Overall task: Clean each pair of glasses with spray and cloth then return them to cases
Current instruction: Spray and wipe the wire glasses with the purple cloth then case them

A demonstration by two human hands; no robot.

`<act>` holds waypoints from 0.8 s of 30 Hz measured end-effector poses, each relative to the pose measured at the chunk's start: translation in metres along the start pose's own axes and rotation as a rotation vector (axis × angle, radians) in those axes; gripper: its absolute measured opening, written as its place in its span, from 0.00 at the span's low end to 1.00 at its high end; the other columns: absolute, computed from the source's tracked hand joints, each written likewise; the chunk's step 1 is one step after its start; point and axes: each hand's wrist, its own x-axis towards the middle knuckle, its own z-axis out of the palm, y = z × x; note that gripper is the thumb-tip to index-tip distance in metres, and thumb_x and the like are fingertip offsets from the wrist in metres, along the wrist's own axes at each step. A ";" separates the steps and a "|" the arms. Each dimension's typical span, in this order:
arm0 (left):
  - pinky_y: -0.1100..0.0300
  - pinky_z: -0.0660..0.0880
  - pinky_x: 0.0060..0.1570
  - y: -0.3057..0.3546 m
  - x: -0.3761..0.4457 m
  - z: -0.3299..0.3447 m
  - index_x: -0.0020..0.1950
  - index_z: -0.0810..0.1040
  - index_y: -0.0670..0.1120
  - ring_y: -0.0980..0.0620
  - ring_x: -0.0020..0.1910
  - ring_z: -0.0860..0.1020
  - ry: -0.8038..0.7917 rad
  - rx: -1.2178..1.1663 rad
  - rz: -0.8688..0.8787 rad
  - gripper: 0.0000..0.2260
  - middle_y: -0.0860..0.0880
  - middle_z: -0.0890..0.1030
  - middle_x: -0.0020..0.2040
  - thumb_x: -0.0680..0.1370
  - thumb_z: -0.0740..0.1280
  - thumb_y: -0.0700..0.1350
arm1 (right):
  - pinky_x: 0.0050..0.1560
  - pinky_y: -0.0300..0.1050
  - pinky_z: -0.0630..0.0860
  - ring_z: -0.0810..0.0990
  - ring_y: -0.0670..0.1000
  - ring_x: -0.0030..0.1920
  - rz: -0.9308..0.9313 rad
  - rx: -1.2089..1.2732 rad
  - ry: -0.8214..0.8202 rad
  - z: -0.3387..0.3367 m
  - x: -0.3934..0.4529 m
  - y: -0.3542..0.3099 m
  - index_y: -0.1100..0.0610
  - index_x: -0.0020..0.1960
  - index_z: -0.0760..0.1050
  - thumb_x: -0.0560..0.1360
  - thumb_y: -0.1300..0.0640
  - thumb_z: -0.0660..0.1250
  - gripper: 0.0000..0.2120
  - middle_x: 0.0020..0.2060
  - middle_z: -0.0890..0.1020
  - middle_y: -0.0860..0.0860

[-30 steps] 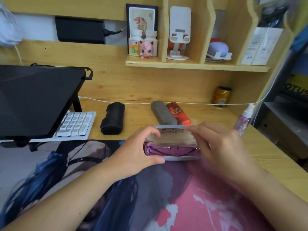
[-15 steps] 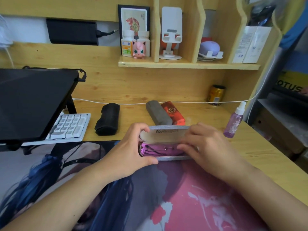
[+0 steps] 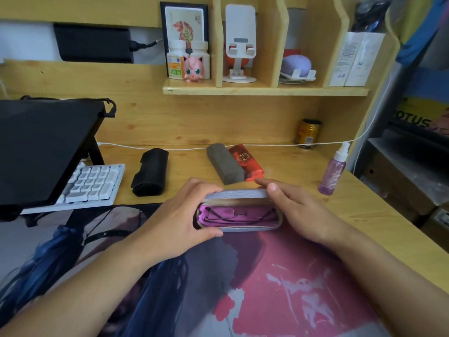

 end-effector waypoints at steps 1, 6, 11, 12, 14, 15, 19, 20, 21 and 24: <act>0.61 0.72 0.62 -0.001 -0.001 0.001 0.68 0.62 0.66 0.67 0.64 0.69 0.007 0.005 0.012 0.33 0.69 0.63 0.66 0.71 0.78 0.56 | 0.60 0.21 0.63 0.69 0.23 0.62 0.002 0.006 -0.017 -0.001 0.000 -0.001 0.45 0.70 0.73 0.80 0.42 0.54 0.22 0.61 0.75 0.29; 0.54 0.67 0.69 -0.004 -0.003 0.006 0.65 0.70 0.58 0.57 0.72 0.65 -0.026 0.126 0.136 0.20 0.61 0.68 0.65 0.77 0.68 0.61 | 0.57 0.23 0.65 0.74 0.28 0.58 0.016 -0.134 -0.153 -0.010 -0.002 0.000 0.50 0.67 0.78 0.81 0.53 0.65 0.15 0.60 0.79 0.36; 0.55 0.73 0.57 0.001 -0.006 0.006 0.59 0.70 0.60 0.59 0.61 0.72 -0.068 0.038 0.050 0.14 0.65 0.66 0.62 0.78 0.71 0.53 | 0.60 0.28 0.68 0.74 0.33 0.60 -0.012 -0.256 -0.235 -0.010 -0.005 -0.004 0.46 0.68 0.75 0.74 0.48 0.75 0.23 0.61 0.78 0.36; 0.52 0.74 0.57 0.001 -0.005 0.005 0.59 0.70 0.60 0.58 0.61 0.73 -0.061 0.014 0.026 0.14 0.65 0.67 0.62 0.78 0.71 0.51 | 0.62 0.30 0.68 0.73 0.34 0.62 -0.030 -0.314 -0.250 -0.010 -0.006 -0.006 0.44 0.70 0.73 0.73 0.46 0.75 0.27 0.63 0.76 0.35; 0.49 0.74 0.60 0.002 -0.005 0.004 0.59 0.71 0.60 0.56 0.61 0.74 -0.058 -0.027 -0.010 0.13 0.65 0.68 0.63 0.78 0.71 0.50 | 0.67 0.33 0.65 0.69 0.34 0.66 -0.080 -0.406 -0.270 -0.007 -0.009 -0.010 0.41 0.74 0.67 0.71 0.43 0.76 0.34 0.66 0.72 0.33; 0.49 0.74 0.61 0.003 -0.007 0.003 0.60 0.71 0.59 0.56 0.62 0.74 -0.056 -0.035 -0.013 0.13 0.66 0.69 0.63 0.79 0.70 0.49 | 0.68 0.34 0.64 0.67 0.34 0.67 -0.109 -0.431 -0.293 -0.004 -0.011 -0.012 0.39 0.76 0.63 0.71 0.42 0.75 0.37 0.67 0.70 0.33; 0.62 0.68 0.68 0.000 -0.026 -0.007 0.64 0.74 0.55 0.63 0.68 0.70 0.034 0.034 -0.007 0.15 0.66 0.70 0.66 0.79 0.69 0.43 | 0.69 0.35 0.63 0.62 0.37 0.70 -0.159 -0.525 -0.394 0.020 -0.025 -0.028 0.33 0.78 0.50 0.71 0.33 0.70 0.43 0.69 0.57 0.34; 0.65 0.67 0.67 -0.003 -0.032 -0.011 0.63 0.75 0.55 0.63 0.67 0.70 0.092 0.067 -0.027 0.15 0.65 0.71 0.65 0.79 0.69 0.41 | 0.69 0.36 0.64 0.62 0.39 0.70 -0.182 -0.584 -0.376 0.029 -0.028 -0.035 0.35 0.79 0.49 0.72 0.31 0.67 0.42 0.70 0.55 0.36; 0.66 0.67 0.65 -0.006 -0.036 -0.015 0.62 0.76 0.54 0.63 0.66 0.71 0.168 0.074 -0.065 0.15 0.64 0.72 0.63 0.78 0.69 0.40 | 0.67 0.36 0.65 0.64 0.42 0.70 -0.218 -0.652 -0.343 0.039 -0.029 -0.042 0.37 0.80 0.49 0.74 0.30 0.63 0.41 0.71 0.55 0.39; 0.69 0.70 0.53 -0.016 -0.037 -0.026 0.55 0.79 0.55 0.63 0.56 0.76 0.484 -0.105 -0.310 0.11 0.62 0.77 0.54 0.79 0.68 0.39 | 0.60 0.44 0.73 0.75 0.52 0.59 -0.379 -0.845 -0.158 0.072 -0.012 -0.055 0.49 0.78 0.61 0.76 0.31 0.57 0.36 0.66 0.66 0.49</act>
